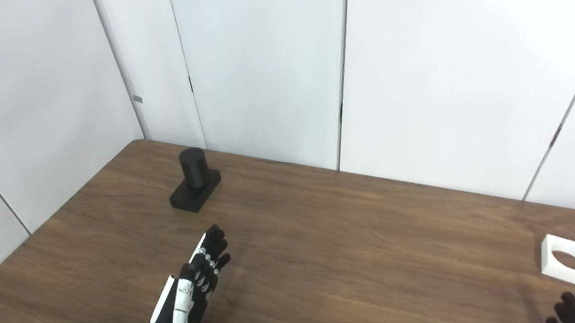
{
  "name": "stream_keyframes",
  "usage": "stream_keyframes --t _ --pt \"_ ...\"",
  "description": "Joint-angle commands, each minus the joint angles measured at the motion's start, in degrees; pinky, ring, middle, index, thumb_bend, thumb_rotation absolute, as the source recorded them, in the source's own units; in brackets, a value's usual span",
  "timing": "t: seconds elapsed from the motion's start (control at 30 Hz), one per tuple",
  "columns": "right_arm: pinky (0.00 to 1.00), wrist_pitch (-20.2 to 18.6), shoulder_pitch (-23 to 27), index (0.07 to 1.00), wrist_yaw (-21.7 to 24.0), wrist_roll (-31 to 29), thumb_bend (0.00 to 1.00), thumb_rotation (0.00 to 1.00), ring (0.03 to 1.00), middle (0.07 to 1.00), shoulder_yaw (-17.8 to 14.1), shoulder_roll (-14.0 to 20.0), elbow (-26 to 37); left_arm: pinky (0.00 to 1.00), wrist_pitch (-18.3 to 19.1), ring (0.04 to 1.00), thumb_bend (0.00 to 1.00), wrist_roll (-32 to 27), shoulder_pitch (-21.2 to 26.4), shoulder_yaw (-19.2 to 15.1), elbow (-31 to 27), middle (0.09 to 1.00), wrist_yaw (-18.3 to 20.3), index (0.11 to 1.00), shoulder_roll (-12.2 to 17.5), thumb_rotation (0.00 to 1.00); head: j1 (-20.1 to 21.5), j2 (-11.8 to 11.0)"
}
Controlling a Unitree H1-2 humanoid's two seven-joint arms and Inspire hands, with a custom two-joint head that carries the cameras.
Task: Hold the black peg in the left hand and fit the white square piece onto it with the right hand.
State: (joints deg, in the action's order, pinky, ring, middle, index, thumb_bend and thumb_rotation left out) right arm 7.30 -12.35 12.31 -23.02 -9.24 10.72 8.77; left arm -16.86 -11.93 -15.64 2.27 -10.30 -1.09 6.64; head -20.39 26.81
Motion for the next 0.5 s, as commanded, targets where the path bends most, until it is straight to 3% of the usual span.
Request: stream_keyframes --t 0.0,0.2,0.3,0.4,0.47 --pt "1.00 2.2 0.0 0.975 1.4 -0.5 0.71 0.96 0.995 0.977 -0.1 -0.1 -2.5 0.98 -0.3 1.000 0.64 0.2 0.0 1.7 4.3 1.000 -0.2 1.000 -6.3 1.00 -0.1 0.1" --pt "0.98 2.5 -0.1 0.958 1.2 -0.2 0.73 0.94 0.981 0.967 -0.1 -0.4 -2.4 0.95 0.2 1.000 0.67 1.1 -0.4 1.4 3.8 1.000 -1.8 1.000 -6.9 0.97 0.5 -0.4" --pt "1.00 1.9 -0.4 0.952 1.1 -0.4 0.75 0.93 0.992 0.960 -0.2 -0.4 -2.0 0.88 1.8 0.946 0.65 10.5 -0.7 0.6 1.8 0.960 -7.4 0.952 -8.2 0.91 0.5 -0.1" --pt "1.00 1.9 -0.8 0.943 1.3 -0.8 0.76 0.92 0.983 0.952 -0.2 -0.4 -1.7 0.89 9.9 0.925 0.66 23.3 -1.5 1.2 -3.9 0.936 -11.9 0.939 -7.6 0.96 0.3 0.0" --pt "0.98 1.9 -1.0 0.934 1.1 -0.1 0.77 0.92 0.969 0.943 0.0 -0.4 -1.5 0.92 14.1 0.947 0.62 27.6 -1.6 1.6 -7.2 0.959 -12.8 0.955 -6.7 0.92 0.1 -0.1"
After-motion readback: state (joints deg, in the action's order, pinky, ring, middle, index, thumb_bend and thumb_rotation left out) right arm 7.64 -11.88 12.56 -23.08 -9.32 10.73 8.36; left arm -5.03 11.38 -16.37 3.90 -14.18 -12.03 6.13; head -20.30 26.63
